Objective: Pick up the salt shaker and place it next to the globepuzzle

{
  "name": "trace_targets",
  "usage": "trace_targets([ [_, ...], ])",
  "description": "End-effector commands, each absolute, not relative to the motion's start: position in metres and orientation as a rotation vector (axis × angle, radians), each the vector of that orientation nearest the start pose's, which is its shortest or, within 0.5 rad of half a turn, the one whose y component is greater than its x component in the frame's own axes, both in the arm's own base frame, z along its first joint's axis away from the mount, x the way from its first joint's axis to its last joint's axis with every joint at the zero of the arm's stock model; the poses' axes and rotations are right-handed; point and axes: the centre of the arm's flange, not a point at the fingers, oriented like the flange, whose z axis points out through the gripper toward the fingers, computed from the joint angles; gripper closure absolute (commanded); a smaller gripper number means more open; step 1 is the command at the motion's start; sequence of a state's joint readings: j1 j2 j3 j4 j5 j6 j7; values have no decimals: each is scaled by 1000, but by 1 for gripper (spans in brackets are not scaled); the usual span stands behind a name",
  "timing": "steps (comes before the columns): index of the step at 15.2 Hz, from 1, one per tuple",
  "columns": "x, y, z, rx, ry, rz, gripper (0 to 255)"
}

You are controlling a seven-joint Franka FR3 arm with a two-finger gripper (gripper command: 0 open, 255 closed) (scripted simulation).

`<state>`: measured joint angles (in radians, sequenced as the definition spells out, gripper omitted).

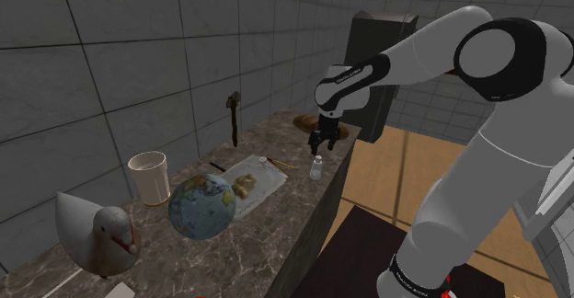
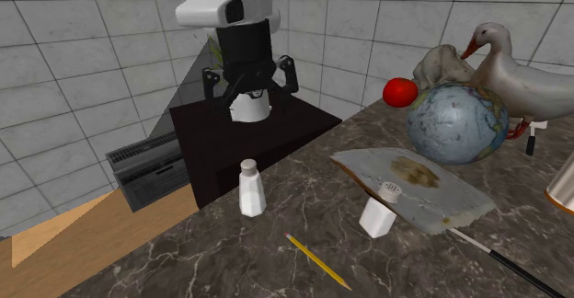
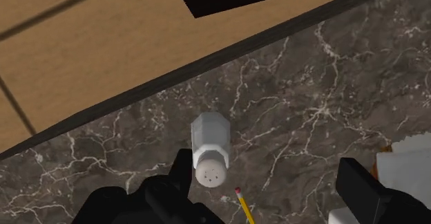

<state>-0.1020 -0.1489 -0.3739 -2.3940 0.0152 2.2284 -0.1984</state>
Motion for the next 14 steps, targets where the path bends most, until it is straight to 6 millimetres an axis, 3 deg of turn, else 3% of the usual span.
trace_targets([
  [1, 431, -237, 351, -3035, 463, -15, 0],
  [4, 441, -259, 333, -3027, 499, -38, 0],
  [11, 443, -256, 293, -3027, 499, -38, 0],
  [14, 443, -256, 293, -3027, 499, -38, 0],
])
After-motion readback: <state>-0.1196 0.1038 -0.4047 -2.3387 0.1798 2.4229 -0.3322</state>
